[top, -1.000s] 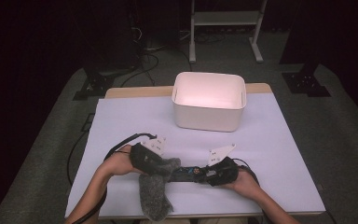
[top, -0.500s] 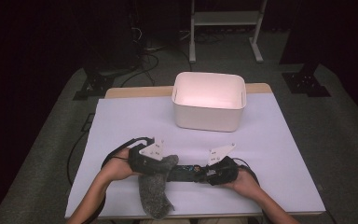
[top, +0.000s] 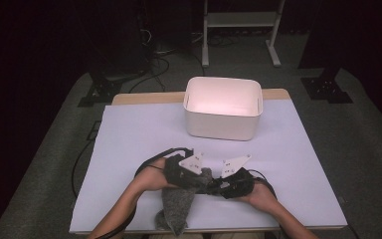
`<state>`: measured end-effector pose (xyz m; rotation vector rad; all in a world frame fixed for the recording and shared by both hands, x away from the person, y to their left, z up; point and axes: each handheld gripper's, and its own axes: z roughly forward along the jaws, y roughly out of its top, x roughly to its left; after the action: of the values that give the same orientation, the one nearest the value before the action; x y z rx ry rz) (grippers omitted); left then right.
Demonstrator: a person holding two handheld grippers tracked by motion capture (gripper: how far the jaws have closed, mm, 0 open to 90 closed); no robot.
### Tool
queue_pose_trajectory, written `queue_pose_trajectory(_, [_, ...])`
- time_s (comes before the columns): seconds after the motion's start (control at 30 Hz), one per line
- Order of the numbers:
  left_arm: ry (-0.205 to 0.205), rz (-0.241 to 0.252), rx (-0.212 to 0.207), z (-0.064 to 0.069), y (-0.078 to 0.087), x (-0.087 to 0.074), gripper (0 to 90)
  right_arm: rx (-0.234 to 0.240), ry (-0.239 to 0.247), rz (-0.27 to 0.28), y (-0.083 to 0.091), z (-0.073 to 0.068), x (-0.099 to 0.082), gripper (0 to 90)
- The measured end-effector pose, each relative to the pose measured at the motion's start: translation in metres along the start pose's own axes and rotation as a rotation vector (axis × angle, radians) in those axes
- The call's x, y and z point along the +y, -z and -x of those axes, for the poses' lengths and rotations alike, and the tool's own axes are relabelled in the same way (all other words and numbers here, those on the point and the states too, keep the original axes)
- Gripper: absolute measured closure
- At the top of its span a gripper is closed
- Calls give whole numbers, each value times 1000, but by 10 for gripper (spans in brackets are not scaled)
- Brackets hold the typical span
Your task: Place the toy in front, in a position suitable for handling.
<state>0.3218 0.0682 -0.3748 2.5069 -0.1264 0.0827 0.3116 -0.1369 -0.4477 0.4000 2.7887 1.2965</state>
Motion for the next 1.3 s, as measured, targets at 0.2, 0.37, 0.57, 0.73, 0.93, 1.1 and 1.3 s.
queue_pose_trajectory(0.2, [-17, 18, -53, -5, -13, 15, 773, 10, -9, 12, -1, 0, -1, 671])
queue_pose_trajectory(0.37, [-2, 24, -55, -6, -8, 10, 766, 11, -15, 14, 0, 1, -1, 673])
queue_pose_trajectory(0.57, [13, 3, -35, -3, 4, -3, 742, 9, -16, 9, 0, 1, -1, 674])
queue_pose_trajectory(0.73, [50, -27, 13, 1, 25, -27, 726, 10, -13, 5, 0, 1, 0, 675])
queue_pose_trajectory(0.93, [130, 1, 59, 6, 49, -62, 730, 14, -14, -5, 0, 2, 1, 675])
queue_pose_trajectory(1.1, [174, 19, 86, 7, 56, -79, 741, 16, -20, -15, 0, 3, 2, 675])
queue_pose_trajectory(1.3, [209, 57, 39, 7, 43, -91, 741, 35, -23, -23, 3, 6, 10, 595])
